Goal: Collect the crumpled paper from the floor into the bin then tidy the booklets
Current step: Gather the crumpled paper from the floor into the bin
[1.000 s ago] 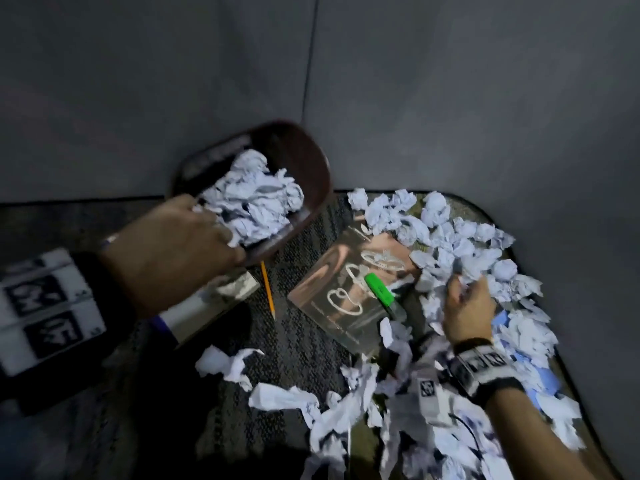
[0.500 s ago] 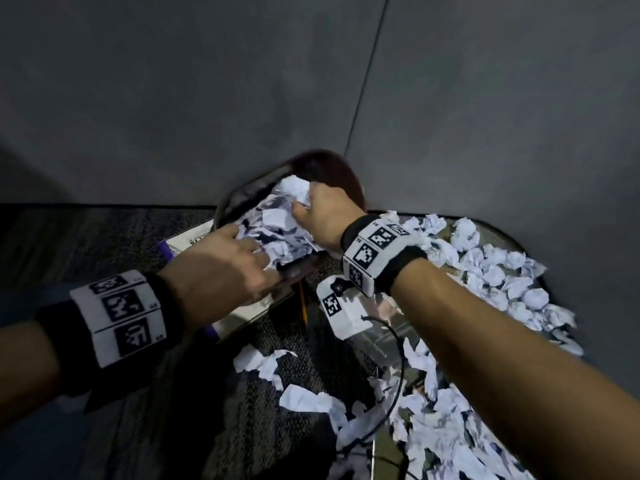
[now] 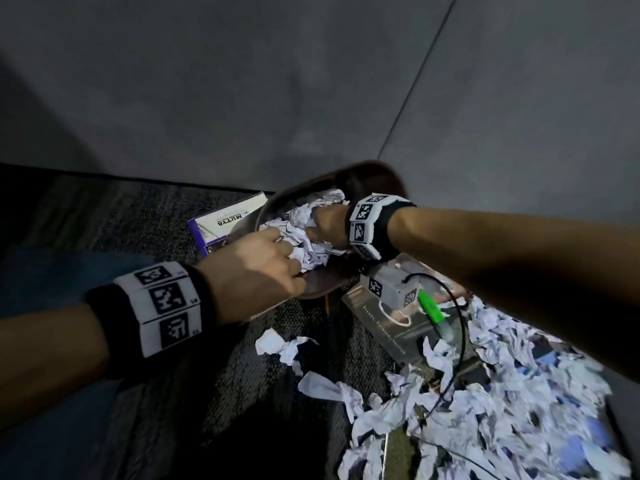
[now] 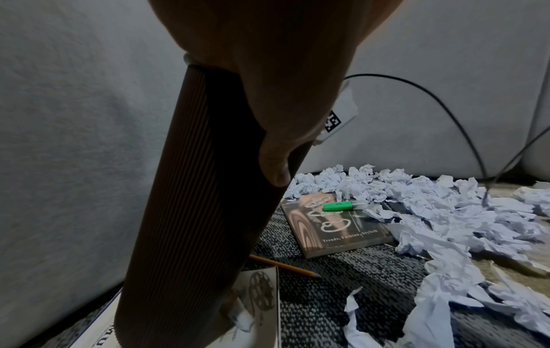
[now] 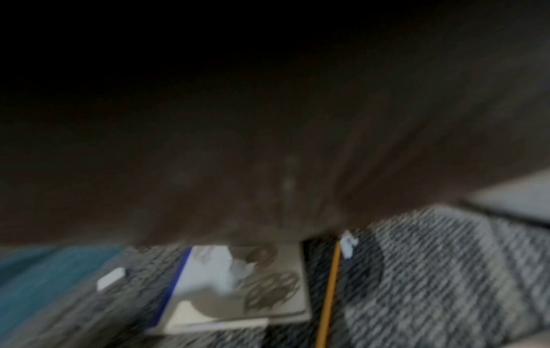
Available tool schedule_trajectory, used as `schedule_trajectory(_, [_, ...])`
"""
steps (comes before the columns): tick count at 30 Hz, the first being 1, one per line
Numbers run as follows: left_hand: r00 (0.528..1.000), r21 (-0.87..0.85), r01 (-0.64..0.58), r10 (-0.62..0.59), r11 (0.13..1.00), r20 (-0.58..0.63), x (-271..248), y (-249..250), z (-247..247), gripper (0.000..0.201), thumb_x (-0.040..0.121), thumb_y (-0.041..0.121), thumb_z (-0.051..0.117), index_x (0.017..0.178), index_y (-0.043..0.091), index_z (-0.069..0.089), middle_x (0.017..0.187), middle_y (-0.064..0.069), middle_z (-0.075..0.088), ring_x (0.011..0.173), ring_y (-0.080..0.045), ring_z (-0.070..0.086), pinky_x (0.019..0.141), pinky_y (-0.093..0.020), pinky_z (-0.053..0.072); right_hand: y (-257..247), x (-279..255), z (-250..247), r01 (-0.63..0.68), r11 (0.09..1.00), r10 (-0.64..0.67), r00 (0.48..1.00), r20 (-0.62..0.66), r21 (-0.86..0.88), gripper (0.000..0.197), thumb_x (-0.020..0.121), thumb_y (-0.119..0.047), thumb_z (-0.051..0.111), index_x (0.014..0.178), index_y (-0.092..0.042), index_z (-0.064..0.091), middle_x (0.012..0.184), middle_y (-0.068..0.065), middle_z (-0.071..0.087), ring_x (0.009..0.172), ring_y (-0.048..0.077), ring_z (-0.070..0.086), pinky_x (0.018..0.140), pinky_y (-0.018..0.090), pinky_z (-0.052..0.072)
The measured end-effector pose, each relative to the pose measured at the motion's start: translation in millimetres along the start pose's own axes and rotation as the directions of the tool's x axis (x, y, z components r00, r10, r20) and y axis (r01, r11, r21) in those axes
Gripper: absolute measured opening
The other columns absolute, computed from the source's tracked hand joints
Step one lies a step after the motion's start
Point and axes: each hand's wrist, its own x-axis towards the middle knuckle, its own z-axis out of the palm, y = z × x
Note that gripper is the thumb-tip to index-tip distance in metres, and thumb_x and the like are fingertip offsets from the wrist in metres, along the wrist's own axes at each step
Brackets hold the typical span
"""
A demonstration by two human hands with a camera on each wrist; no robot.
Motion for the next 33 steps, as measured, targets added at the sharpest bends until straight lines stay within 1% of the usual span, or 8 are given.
schedule_trajectory(8, [1.0, 0.018, -0.006, 0.006, 1.0, 0.024, 1, -2, -6, 0.03, 0.07, 0.013, 0.036, 0.071, 0.021, 0.065, 0.057, 0.002, 0.057, 0.056, -0.022, 0.058, 0.057, -0.029, 0.04, 16, -9, -16, 0.011, 0.862, 0.085, 0.983, -0.166, 0.507, 0.067, 0.085, -0.069, 0.045, 0.127, -0.018, 0.055, 0.112, -0.006, 0.061, 0.103, 0.018, 0.059, 0.091, 0.029, 0.042])
schedule_trajectory(13, [0.999, 0.013, -0.014, 0.013, 1.0, 0.041, 1, -3, -13, 0.014, 0.057, 0.011, 0.059, 0.067, 0.019, 0.064, 0.054, 0.0, 0.056, 0.051, -0.022, 0.056, 0.054, -0.03, 0.041, 17, -27, -26, -0.014, 0.926, 0.071, 0.988, -0.135, 0.378, 0.055, 0.096, -0.059, 0.034, 0.127, -0.019, 0.056, 0.127, 0.006, 0.06, 0.114, 0.025, 0.056, 0.097, 0.032, 0.041])
schedule_trajectory(19, [0.996, 0.035, -0.013, 0.009, 0.999, 0.087, 3, -2, -10, 0.01, 0.061, 0.014, 0.058, 0.067, 0.021, 0.062, 0.056, 0.001, 0.057, 0.056, -0.023, 0.058, 0.056, -0.03, 0.039, 27, -51, -33, 0.021, 0.907, 0.12, 0.945, -0.305, 0.422, 0.037, 0.097, -0.045, 0.044, 0.105, -0.017, 0.067, 0.095, 0.001, 0.067, 0.088, 0.019, 0.061, 0.079, 0.028, 0.046])
schedule_trajectory(21, [0.996, 0.021, 0.006, -0.008, 1.0, 0.087, 2, -3, -12, 0.008, 0.066, 0.018, 0.055, 0.066, 0.023, 0.061, 0.058, 0.002, 0.057, 0.058, -0.022, 0.058, 0.057, -0.029, 0.039, 34, -57, -30, 0.074, 0.709, 0.205, 0.93, -0.304, 0.702, 0.03, 0.096, -0.036, 0.049, 0.099, -0.012, 0.068, 0.092, 0.006, 0.07, 0.081, 0.021, 0.063, 0.074, 0.033, 0.051])
schedule_trajectory(23, [0.996, 0.012, 0.026, -0.027, 1.0, 0.083, 0, -3, -13, 0.02, 0.072, 0.021, 0.042, 0.065, 0.023, 0.061, 0.057, 0.002, 0.057, 0.057, -0.022, 0.058, 0.056, -0.028, 0.039, 40, -71, -28, 0.184, 0.338, 0.266, 0.922, -0.281, 0.923, 0.025, 0.097, -0.025, 0.047, 0.096, -0.007, 0.063, 0.089, 0.009, 0.068, 0.075, 0.022, 0.062, 0.063, 0.03, 0.051])
schedule_trajectory(28, [0.999, 0.016, 0.022, -0.022, 1.0, 0.025, 0, 1, -10, 0.034, 0.074, 0.02, 0.031, 0.064, 0.022, 0.063, 0.056, 0.001, 0.056, 0.055, -0.022, 0.058, 0.055, -0.028, 0.038, 70, -104, 4, 0.377, -0.086, 0.405, 0.859, -0.314, 0.922, 0.02, 0.098, -0.023, 0.044, 0.089, -0.015, 0.059, 0.081, 0.003, 0.07, 0.068, 0.016, 0.065, 0.062, 0.025, 0.051])
schedule_trajectory(30, [0.998, 0.008, 0.025, -0.025, 1.0, 0.057, 1, -6, -12, 0.023, 0.077, 0.024, 0.041, 0.067, 0.022, 0.062, 0.058, 0.001, 0.057, 0.058, -0.022, 0.059, 0.057, -0.029, 0.039, 85, -111, 27, 0.404, -0.158, 0.494, 0.822, -0.282, 0.901, 0.019, 0.097, -0.022, 0.044, 0.089, -0.016, 0.06, 0.074, 0.001, 0.07, 0.064, 0.015, 0.064, 0.06, 0.025, 0.049])
schedule_trajectory(33, [0.992, 0.06, 0.027, -0.034, 0.998, 0.125, -1, -15, -14, 0.022, 0.08, 0.03, 0.04, 0.083, 0.026, 0.061, 0.077, 0.004, 0.064, 0.075, -0.021, 0.062, 0.068, -0.033, 0.039, 105, -110, 81, 0.336, -0.02, 0.606, 0.753, -0.255, 0.942, 0.018, 0.096, -0.017, 0.047, 0.086, -0.017, 0.062, 0.074, 0.001, 0.067, 0.06, 0.016, 0.062, 0.054, 0.023, 0.048])
